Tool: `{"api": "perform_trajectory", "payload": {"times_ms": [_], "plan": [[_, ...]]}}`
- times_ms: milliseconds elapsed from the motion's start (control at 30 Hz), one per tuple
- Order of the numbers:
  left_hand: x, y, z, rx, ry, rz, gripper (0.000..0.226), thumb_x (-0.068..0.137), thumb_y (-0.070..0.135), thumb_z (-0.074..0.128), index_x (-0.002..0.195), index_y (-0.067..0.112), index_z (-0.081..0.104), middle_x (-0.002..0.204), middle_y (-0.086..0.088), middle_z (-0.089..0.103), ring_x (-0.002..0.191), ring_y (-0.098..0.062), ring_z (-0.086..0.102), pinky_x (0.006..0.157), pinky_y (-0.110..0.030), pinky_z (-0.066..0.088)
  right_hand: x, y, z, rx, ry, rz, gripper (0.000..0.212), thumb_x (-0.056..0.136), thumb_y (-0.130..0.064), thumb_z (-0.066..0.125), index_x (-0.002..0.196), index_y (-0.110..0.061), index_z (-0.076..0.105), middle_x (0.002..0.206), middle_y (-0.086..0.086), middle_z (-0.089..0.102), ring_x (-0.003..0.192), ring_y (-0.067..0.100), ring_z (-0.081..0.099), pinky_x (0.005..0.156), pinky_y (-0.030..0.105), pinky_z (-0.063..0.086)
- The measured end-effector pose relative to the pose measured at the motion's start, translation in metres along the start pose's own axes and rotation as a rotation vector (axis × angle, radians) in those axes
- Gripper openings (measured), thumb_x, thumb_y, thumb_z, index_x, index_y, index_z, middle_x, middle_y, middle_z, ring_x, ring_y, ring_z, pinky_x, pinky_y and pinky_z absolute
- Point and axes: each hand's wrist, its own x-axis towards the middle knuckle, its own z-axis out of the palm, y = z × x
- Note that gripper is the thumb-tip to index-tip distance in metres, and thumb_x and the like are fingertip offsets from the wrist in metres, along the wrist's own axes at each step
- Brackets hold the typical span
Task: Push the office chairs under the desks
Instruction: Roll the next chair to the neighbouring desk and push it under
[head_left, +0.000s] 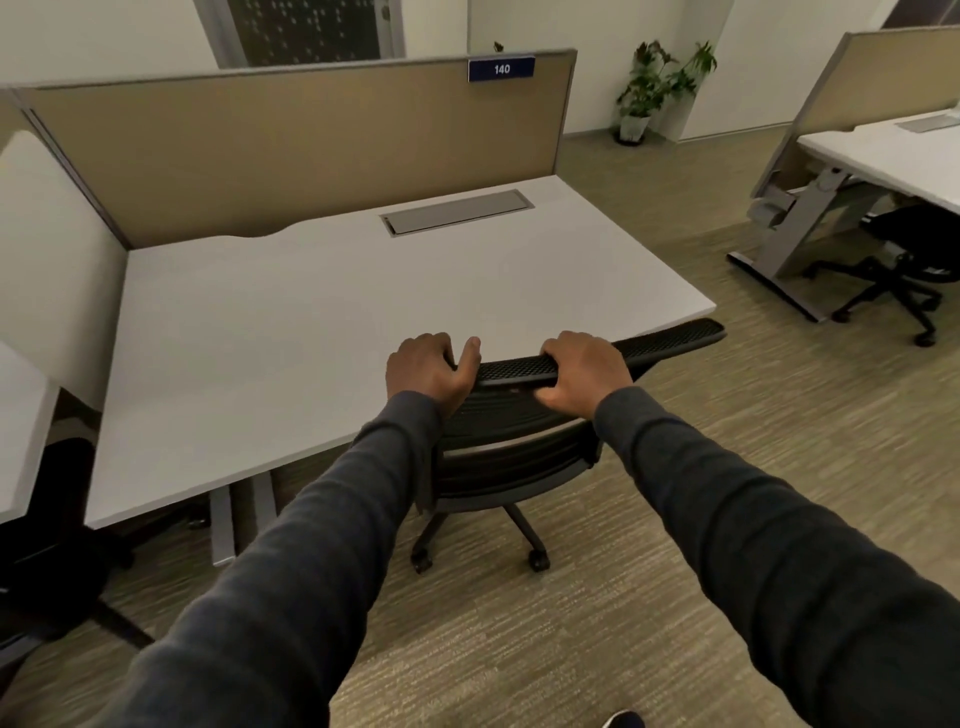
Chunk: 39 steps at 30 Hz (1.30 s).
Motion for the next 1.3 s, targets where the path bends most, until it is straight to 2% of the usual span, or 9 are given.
{"api": "perform_trajectory", "payload": {"times_ms": [133, 200, 300, 433, 567, 700, 900, 1300], "plan": [[0.009, 0.001, 0.004, 0.044, -0.024, 0.012, 0.064, 0.086, 0.066, 0.030, 0.072, 0.011, 0.060, 0.074, -0.004, 0.062, 0.076, -0.030, 0.058, 0.069, -0.040, 0.048, -0.003, -0.002, 0.006, -0.032, 0.047, 0.017, 0.064, 0.078, -0.059, 0.066, 0.126, -0.017, 0.060, 0.110, 0.006, 0.066, 0.102, 0.027, 0.060, 0.094, 0.040, 0.047], [0.014, 0.002, 0.005, 0.055, -0.028, 0.017, 0.064, 0.088, 0.066, 0.030, 0.075, 0.011, 0.061, 0.078, -0.006, 0.064, 0.081, -0.031, 0.059, 0.071, -0.040, 0.049, -0.007, -0.004, 0.009, -0.057, 0.075, 0.036, 0.072, 0.079, -0.062, 0.064, 0.134, -0.016, 0.054, 0.122, 0.007, 0.063, 0.114, 0.027, 0.056, 0.103, 0.042, 0.041], [0.022, 0.008, 0.006, 0.093, -0.047, 0.005, 0.064, 0.093, 0.066, 0.032, 0.085, 0.011, 0.065, 0.091, -0.010, 0.068, 0.092, -0.034, 0.059, 0.077, -0.041, 0.049, -0.015, -0.011, 0.010, -0.115, 0.054, 0.094, 0.086, 0.083, -0.063, 0.063, 0.150, -0.017, 0.036, 0.150, 0.010, 0.044, 0.140, 0.029, 0.037, 0.118, 0.049, 0.024], [0.021, 0.020, 0.005, 0.211, -0.140, 0.005, 0.077, 0.093, 0.072, 0.024, 0.106, 0.011, 0.068, 0.107, -0.012, 0.068, 0.102, -0.035, 0.060, 0.084, -0.042, 0.043, -0.037, -0.022, 0.008, -0.072, 0.030, 0.176, 0.091, 0.085, -0.058, 0.065, 0.156, -0.022, 0.021, 0.164, 0.011, 0.021, 0.152, 0.031, 0.015, 0.122, 0.053, 0.015], [-0.002, 0.025, 0.001, 0.230, -0.185, 0.039, 0.079, 0.094, 0.073, 0.021, 0.122, 0.011, 0.063, 0.120, -0.014, 0.063, 0.113, -0.034, 0.055, 0.094, -0.045, 0.040, -0.072, -0.036, 0.007, -0.042, 0.022, 0.221, 0.092, 0.087, -0.055, 0.066, 0.158, -0.023, 0.016, 0.166, 0.011, 0.013, 0.153, 0.030, 0.012, 0.122, 0.053, 0.016], [-0.045, 0.021, -0.009, 0.217, -0.170, 0.089, 0.074, 0.095, 0.070, 0.027, 0.133, 0.011, 0.051, 0.134, -0.016, 0.052, 0.122, -0.035, 0.047, 0.099, -0.047, 0.035, -0.112, -0.055, 0.008, -0.026, 0.032, 0.225, 0.089, 0.090, -0.052, 0.064, 0.158, -0.022, 0.016, 0.166, 0.011, 0.015, 0.152, 0.030, 0.014, 0.122, 0.053, 0.017], [-0.134, 0.000, -0.046, 0.273, -0.097, 0.168, 0.074, 0.094, 0.069, 0.030, 0.142, 0.015, 0.041, 0.134, -0.016, 0.051, 0.120, -0.036, 0.046, 0.100, -0.049, 0.034, -0.187, -0.100, 0.016, 0.011, 0.069, 0.251, 0.084, 0.093, -0.057, 0.055, 0.159, -0.022, 0.016, 0.165, 0.012, 0.017, 0.152, 0.031, 0.015, 0.122, 0.053, 0.016], [-0.342, -0.056, -0.134, 0.394, -0.208, 0.256, 0.076, 0.095, 0.069, 0.029, 0.148, 0.015, 0.036, 0.140, -0.015, 0.045, 0.126, -0.034, 0.042, 0.105, -0.052, 0.033, -0.354, -0.224, 0.029, 0.110, 0.109, 0.298, 0.077, 0.096, -0.060, 0.045, 0.157, -0.019, 0.023, 0.162, 0.014, 0.026, 0.150, 0.032, 0.020, 0.120, 0.054, 0.020]]}}
